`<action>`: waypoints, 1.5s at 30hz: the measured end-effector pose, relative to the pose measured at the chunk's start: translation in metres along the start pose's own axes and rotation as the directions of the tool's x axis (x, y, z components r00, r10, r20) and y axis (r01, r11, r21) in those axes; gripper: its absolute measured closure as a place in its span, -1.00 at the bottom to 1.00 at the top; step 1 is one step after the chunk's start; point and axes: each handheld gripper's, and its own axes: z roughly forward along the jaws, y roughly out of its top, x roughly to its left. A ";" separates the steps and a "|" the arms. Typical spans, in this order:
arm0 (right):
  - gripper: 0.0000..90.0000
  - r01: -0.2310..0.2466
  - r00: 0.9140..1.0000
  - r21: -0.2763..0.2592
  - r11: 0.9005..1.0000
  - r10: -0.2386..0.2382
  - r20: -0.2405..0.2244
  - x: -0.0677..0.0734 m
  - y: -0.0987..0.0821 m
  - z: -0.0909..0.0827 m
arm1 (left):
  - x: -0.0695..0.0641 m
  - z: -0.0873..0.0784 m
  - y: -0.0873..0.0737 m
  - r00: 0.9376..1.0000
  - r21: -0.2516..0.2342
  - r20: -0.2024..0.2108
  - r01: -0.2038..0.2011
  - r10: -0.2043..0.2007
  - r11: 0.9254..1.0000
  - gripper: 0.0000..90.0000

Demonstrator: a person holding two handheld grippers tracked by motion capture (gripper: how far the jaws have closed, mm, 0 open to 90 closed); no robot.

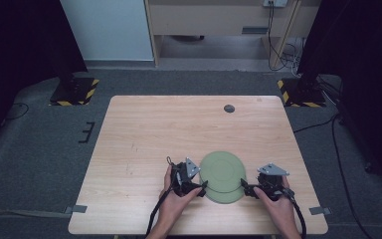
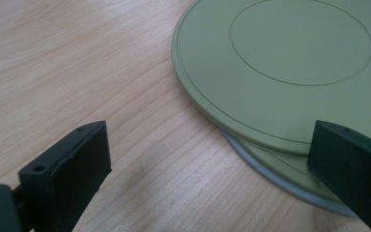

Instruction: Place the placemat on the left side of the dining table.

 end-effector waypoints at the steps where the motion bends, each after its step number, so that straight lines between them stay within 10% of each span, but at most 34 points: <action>1: -0.91 0.002 1.000 0.001 1.000 -0.002 0.002 -0.001 0.000 0.001 | 0.000 0.001 0.000 1.000 -0.001 -0.003 0.009 -0.009 1.000 -0.99; 45: -0.90 -0.017 0.999 0.010 1.000 0.016 0.048 -0.010 0.000 0.003 | 0.006 0.007 0.009 1.000 0.005 -0.020 -0.014 0.014 1.000 -0.95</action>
